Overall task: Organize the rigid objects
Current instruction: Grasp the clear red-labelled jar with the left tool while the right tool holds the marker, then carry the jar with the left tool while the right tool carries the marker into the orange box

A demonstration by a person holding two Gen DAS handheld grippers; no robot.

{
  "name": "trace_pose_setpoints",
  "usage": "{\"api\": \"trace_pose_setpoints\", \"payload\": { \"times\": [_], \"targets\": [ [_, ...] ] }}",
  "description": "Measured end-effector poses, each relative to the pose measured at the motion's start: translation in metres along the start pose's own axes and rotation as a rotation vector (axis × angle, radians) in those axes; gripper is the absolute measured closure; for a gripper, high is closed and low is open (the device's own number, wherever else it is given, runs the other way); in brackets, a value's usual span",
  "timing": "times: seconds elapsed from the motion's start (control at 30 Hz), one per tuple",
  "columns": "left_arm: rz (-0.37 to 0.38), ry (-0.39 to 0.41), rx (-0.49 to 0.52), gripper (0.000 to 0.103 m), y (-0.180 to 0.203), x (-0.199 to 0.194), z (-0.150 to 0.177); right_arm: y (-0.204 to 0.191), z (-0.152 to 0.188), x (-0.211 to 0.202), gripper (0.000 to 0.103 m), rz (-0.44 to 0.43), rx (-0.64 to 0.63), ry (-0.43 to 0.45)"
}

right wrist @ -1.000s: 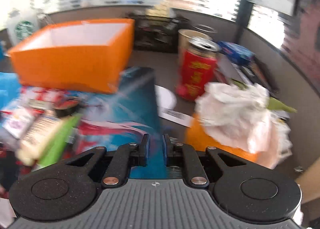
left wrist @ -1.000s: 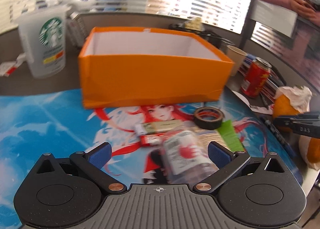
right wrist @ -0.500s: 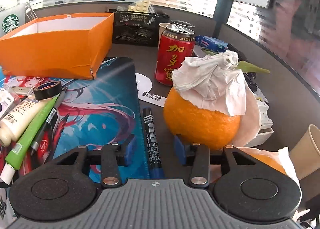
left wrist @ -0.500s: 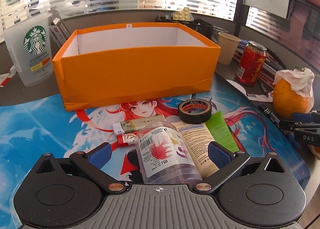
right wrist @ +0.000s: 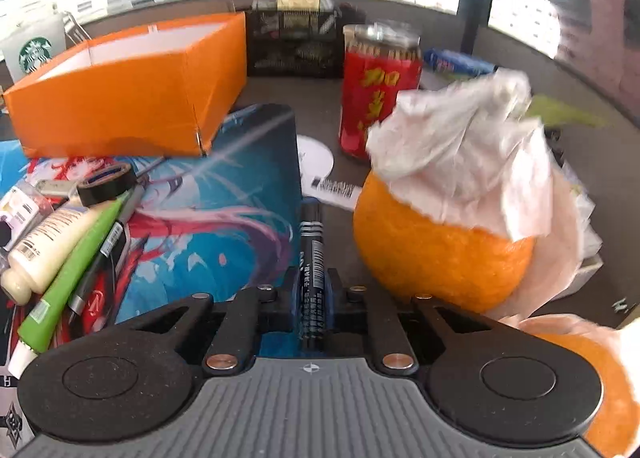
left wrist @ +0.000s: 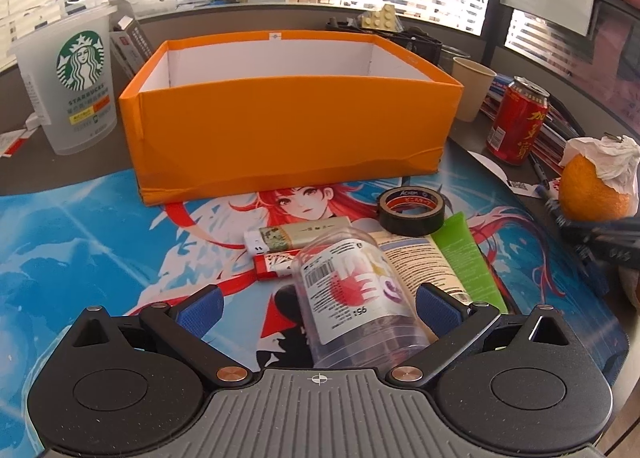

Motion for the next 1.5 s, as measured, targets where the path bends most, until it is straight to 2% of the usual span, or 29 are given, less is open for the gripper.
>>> {"api": "trace_pose_setpoints", "payload": {
  "times": [0.07,0.13,0.23,0.3,0.47,0.57,0.63,0.67,0.7,0.73,0.8,0.93,0.97,1.07,1.3,1.5],
  "targets": [
    [-0.004,-0.001,-0.005,0.0,0.0,0.0,0.001,-0.005,-0.007,-0.009,0.091,-0.028,0.004,0.03],
    [0.006,-0.004,0.002,0.0,0.003,0.0,0.001,-0.012,-0.011,-0.014,0.091,-0.094,0.022,0.045],
    [-0.014,0.002,0.034,0.0,0.01,0.001,0.003,-0.026,-0.011,-0.008,0.091,-0.232,0.056,0.009],
    [-0.037,0.004,0.031,0.0,0.011,0.003,0.005,-0.035,-0.007,-0.001,0.091,-0.272,0.067,-0.005],
    [-0.041,-0.008,0.002,0.0,0.007,0.012,0.006,-0.045,0.003,0.01,0.091,-0.284,0.077,-0.007],
    [-0.027,-0.052,-0.018,0.003,0.005,0.021,0.011,-0.049,0.008,0.013,0.091,-0.278,0.07,-0.005],
    [-0.038,-0.011,0.018,0.012,0.01,0.018,0.017,-0.051,0.011,0.012,0.09,-0.281,0.062,-0.004],
    [-0.045,0.0,0.031,0.019,0.011,0.017,0.018,-0.051,0.012,0.011,0.09,-0.275,0.058,0.002],
    [-0.046,0.011,0.033,0.033,0.012,0.015,0.019,-0.053,0.012,0.011,0.089,-0.27,0.047,0.005],
    [-0.047,0.021,0.029,0.037,0.011,0.014,0.018,-0.055,0.012,0.011,0.088,-0.264,0.03,0.007],
    [-0.023,0.022,0.0,0.037,0.006,0.013,0.016,-0.058,0.013,0.011,0.078,-0.268,0.012,0.011],
    [-0.018,0.029,-0.002,0.038,0.007,0.011,0.018,-0.071,0.017,0.009,0.077,-0.223,-0.06,0.03],
    [-0.011,0.028,-0.002,0.038,0.007,0.009,0.018,-0.074,0.018,0.009,0.077,-0.21,-0.078,0.038],
    [-0.018,0.04,0.01,0.038,0.007,0.002,0.018,-0.072,0.021,0.01,0.091,-0.195,-0.081,0.057],
    [-0.038,0.117,-0.001,0.038,-0.001,-0.025,0.004,-0.058,0.018,0.004,0.091,-0.199,-0.024,0.085],
    [-0.011,0.163,-0.033,0.037,-0.013,-0.042,-0.016,-0.055,0.0,-0.013,0.091,-0.222,-0.005,0.141]
  ]
}}
Point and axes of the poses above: each gripper's, at about its wrist camera, not at the fingertips, and x roughly the way its jaws point, y to its right, z to its underside, the point moved 1 cm from there along x, roughly the way its jaws point, and after that the axes turned 3 degrees about x, right-handed, at the moved point
